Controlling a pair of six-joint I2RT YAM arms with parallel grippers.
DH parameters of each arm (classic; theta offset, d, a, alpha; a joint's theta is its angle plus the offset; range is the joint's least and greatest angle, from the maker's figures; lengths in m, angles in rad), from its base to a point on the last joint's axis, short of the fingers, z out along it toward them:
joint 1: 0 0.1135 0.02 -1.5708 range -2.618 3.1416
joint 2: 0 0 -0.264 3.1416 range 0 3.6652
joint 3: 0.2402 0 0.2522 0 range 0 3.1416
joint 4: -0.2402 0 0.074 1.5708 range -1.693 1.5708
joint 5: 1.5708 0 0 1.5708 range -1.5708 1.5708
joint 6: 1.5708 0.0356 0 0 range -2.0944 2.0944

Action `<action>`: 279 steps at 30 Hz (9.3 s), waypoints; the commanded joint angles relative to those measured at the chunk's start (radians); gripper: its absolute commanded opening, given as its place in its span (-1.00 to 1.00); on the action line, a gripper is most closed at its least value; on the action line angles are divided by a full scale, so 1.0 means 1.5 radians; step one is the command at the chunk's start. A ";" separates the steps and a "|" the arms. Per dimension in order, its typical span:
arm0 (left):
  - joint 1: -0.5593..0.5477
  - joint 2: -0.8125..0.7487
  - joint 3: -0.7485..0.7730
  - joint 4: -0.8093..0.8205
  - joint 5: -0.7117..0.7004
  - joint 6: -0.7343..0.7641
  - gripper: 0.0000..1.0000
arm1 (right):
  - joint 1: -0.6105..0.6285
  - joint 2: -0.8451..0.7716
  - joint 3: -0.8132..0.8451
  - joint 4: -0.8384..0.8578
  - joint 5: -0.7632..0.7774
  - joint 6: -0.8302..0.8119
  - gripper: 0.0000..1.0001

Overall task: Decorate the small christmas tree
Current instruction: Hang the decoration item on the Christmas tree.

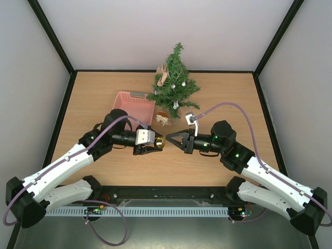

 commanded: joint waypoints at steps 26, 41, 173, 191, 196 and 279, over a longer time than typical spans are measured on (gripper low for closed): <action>-0.008 -0.007 0.018 -0.022 0.034 0.030 -0.22 | 0.003 0.069 0.149 -0.232 -0.003 -0.106 -0.47; -0.011 -0.005 0.018 -0.023 0.037 0.031 -0.23 | 0.003 0.076 0.118 -0.178 -0.047 -0.076 -0.50; -0.031 0.008 -0.036 0.264 0.058 -0.218 -0.38 | 0.003 -0.033 -0.054 0.168 -0.056 -0.247 -0.97; -0.030 0.008 -0.010 0.237 0.096 -0.214 -0.91 | 0.003 -0.030 -0.053 0.164 -0.070 -0.250 -0.97; -0.029 0.015 -0.003 0.228 0.088 -0.214 -0.95 | 0.002 -0.034 -0.052 0.147 -0.046 -0.258 -0.97; -0.004 0.306 0.295 0.175 -0.331 -0.380 -0.95 | -0.133 0.162 0.142 0.091 0.350 -0.422 -0.97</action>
